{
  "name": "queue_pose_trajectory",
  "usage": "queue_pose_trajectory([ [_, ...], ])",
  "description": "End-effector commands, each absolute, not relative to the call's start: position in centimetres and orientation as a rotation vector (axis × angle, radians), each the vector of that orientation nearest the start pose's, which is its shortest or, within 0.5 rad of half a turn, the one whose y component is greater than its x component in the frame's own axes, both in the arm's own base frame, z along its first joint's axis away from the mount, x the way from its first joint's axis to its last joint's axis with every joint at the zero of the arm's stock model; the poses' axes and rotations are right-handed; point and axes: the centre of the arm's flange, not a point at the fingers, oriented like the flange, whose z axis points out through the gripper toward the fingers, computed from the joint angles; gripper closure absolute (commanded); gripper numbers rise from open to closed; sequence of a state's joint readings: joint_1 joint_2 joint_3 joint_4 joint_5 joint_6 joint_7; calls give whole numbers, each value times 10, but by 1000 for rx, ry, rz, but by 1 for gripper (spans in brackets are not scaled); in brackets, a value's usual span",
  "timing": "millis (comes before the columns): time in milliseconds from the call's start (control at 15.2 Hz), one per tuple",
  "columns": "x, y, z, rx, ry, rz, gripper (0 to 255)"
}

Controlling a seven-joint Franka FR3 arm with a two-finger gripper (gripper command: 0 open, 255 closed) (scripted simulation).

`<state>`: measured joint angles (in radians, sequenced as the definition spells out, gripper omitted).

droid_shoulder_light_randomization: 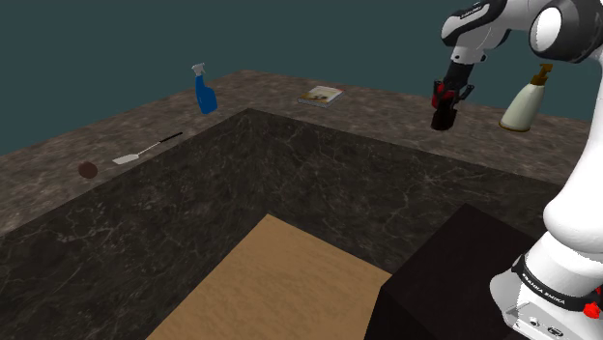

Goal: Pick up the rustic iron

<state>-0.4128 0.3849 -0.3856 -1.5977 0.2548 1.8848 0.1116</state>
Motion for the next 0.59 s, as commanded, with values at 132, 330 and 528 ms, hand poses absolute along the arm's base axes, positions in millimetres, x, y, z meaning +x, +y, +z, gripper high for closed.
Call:
queue_pose_trajectory([
  [132, 491, -436, 439, -2674, 1420, 44, 255],
  [330, 491, -436, 455, -2674, 1420, 44, 255],
  [528, 491, -436, 471, -2674, 1420, 44, 255],
])
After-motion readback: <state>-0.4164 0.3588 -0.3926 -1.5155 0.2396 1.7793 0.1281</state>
